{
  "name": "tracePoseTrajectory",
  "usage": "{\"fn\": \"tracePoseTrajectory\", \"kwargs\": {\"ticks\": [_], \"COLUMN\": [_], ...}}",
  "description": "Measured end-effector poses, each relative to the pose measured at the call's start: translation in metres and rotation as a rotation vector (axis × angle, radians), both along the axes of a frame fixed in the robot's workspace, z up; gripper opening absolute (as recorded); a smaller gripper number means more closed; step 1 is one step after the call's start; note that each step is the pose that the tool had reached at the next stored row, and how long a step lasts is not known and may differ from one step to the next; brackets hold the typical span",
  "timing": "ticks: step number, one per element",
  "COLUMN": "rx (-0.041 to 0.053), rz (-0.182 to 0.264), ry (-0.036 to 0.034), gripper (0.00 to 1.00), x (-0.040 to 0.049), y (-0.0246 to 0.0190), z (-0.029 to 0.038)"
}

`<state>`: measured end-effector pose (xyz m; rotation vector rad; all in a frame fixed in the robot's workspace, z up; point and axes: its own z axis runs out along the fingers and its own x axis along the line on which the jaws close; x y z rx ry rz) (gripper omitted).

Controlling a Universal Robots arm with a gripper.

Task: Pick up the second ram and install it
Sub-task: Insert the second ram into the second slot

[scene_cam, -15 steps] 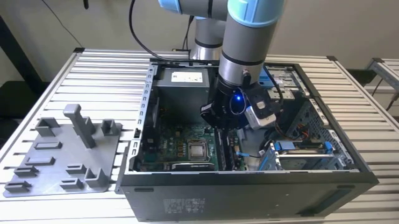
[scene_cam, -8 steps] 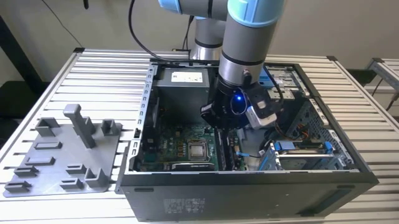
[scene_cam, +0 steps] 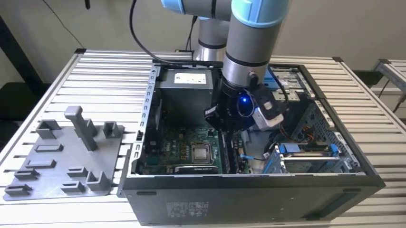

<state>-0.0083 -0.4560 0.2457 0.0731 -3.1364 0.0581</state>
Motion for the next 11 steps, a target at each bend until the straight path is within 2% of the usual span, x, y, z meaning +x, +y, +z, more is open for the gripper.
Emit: {"fn": "tracePoseTrajectory", "kwargs": {"ticks": [11], "rx": [0.0001], "rz": [0.094], "ry": [-0.0013], "gripper": [0.11], "x": [0.0000], "y": [0.0000], "z": [0.0000]}}
